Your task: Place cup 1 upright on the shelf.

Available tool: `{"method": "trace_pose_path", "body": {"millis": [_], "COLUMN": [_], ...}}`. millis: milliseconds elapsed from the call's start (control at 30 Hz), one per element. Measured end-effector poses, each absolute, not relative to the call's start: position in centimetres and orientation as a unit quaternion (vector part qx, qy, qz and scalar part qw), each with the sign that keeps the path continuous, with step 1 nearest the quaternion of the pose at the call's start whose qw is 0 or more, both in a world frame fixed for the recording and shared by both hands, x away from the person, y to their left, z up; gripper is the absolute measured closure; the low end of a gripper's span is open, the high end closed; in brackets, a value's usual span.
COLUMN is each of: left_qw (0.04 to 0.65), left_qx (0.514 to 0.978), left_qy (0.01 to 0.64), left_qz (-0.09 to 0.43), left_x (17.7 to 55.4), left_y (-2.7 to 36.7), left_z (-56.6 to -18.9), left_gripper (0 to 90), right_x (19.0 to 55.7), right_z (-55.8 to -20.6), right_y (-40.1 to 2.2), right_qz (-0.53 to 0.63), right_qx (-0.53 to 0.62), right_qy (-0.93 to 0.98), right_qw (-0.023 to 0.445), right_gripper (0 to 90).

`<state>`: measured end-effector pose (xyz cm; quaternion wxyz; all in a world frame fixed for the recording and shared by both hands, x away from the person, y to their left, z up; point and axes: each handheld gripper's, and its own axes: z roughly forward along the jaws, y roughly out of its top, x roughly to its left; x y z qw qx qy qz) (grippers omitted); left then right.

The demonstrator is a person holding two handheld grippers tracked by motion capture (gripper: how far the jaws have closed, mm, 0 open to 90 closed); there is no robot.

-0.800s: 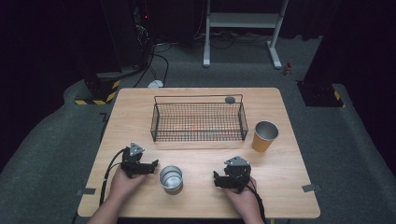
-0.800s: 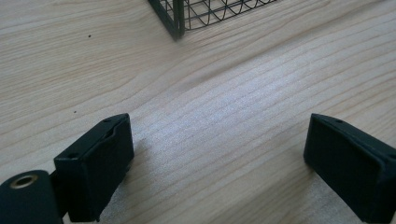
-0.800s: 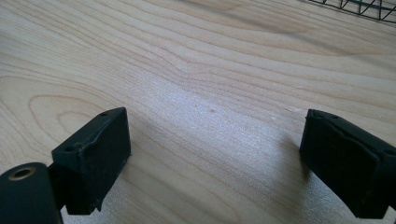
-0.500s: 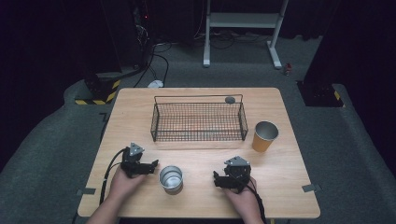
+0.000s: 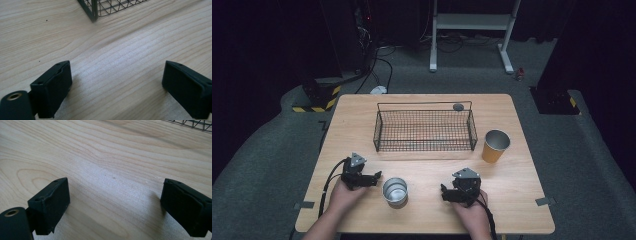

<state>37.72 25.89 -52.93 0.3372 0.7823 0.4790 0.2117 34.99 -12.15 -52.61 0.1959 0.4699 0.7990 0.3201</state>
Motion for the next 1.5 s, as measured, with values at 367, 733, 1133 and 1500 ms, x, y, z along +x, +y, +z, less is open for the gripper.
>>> {"method": "trace_pose_path", "body": {"millis": [367,733,1133,1500], "left_qw": [0.336,0.318,0.318,0.319], "left_qx": [0.78,0.765,0.77,0.77], "left_qy": [0.484,0.517,0.51,0.51], "left_qz": [0.212,0.216,0.216,0.214], "left_x": [37.8,38.3,38.2,38.2], "left_y": [25.8,25.7,25.9,25.8], "left_z": [-52.9,-53.1,-53.0,-53.0], "left_gripper": [12.1,0.6,0.8,0.8], "right_x": [35.0,34.9,34.3,34.3], "right_z": [-52.6,-52.5,-50.9,-50.8], "right_y": [-12.1,-12.1,-12.6,-13.5], "right_qz": [0.32,0.324,0.364,0.369], "right_qx": [0.47,0.459,0.447,0.449], "right_qy": [0.799,0.803,0.785,0.779], "right_qw": [0.196,0.2,0.228,0.235], "right_gripper": [9.4,13.3,15.9,17.4]}}
